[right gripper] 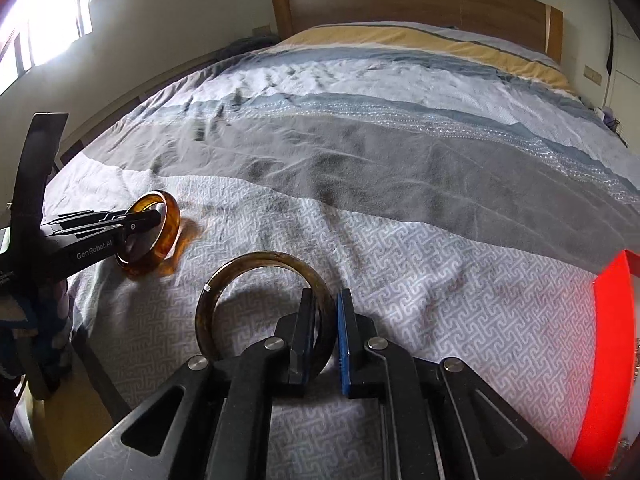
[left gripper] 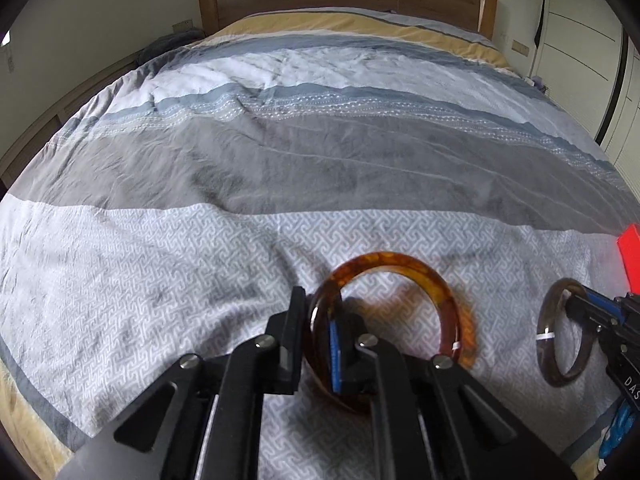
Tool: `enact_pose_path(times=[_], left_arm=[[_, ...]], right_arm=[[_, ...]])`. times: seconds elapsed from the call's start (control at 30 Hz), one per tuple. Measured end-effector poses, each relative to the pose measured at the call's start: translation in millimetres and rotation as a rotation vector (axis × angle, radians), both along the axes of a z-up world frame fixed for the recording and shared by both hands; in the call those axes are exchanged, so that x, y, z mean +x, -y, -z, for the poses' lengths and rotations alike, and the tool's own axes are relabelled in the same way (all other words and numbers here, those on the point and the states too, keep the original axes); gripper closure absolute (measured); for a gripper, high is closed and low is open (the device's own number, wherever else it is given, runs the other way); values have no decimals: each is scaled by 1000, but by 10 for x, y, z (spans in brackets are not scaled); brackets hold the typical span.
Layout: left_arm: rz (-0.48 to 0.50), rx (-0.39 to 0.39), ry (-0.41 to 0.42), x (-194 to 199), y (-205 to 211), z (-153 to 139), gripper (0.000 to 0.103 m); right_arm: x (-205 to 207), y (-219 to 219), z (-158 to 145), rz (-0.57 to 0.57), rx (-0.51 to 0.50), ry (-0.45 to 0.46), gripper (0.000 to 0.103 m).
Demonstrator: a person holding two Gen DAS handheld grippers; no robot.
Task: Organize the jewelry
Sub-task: 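Grasp the amber bangle with the left tool while the right tool grasps the dark brown bangle, then carry both bangles into the red box while both tools open to release them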
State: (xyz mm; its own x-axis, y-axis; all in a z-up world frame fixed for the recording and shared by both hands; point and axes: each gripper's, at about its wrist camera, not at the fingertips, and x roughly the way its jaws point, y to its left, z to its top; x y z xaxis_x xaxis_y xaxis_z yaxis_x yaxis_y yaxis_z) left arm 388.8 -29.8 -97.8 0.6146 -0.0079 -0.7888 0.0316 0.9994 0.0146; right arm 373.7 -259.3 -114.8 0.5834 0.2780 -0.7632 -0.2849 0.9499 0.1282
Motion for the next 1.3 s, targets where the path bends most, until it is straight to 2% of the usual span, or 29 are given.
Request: enact_pose_path(times=[0.4, 0.67, 0.8, 0.97, 1.13, 1.3], left_arm=[[46, 51, 51, -701, 151, -640, 94], [103, 47, 79, -1115, 485, -1046, 94], [153, 23, 86, -1195, 846, -1170, 94], [241, -24, 82, -1168, 1532, -1221, 94], [349, -43, 62, -1085, 2313, -1120, 94], [434, -36, 27, -977, 2995, -885, 94]], right_arm=[[-665, 316, -768, 76, 44, 93, 93], [-1239, 890, -1182, 175, 44, 140, 93], [-1483, 1339, -1290, 241, 11, 152, 93], [-1620, 1981, -1284, 324, -40, 144, 93], [-1544, 2521, -1159, 386, -75, 120, 93], [-1334, 2889, -899, 408, -83, 77, 93]])
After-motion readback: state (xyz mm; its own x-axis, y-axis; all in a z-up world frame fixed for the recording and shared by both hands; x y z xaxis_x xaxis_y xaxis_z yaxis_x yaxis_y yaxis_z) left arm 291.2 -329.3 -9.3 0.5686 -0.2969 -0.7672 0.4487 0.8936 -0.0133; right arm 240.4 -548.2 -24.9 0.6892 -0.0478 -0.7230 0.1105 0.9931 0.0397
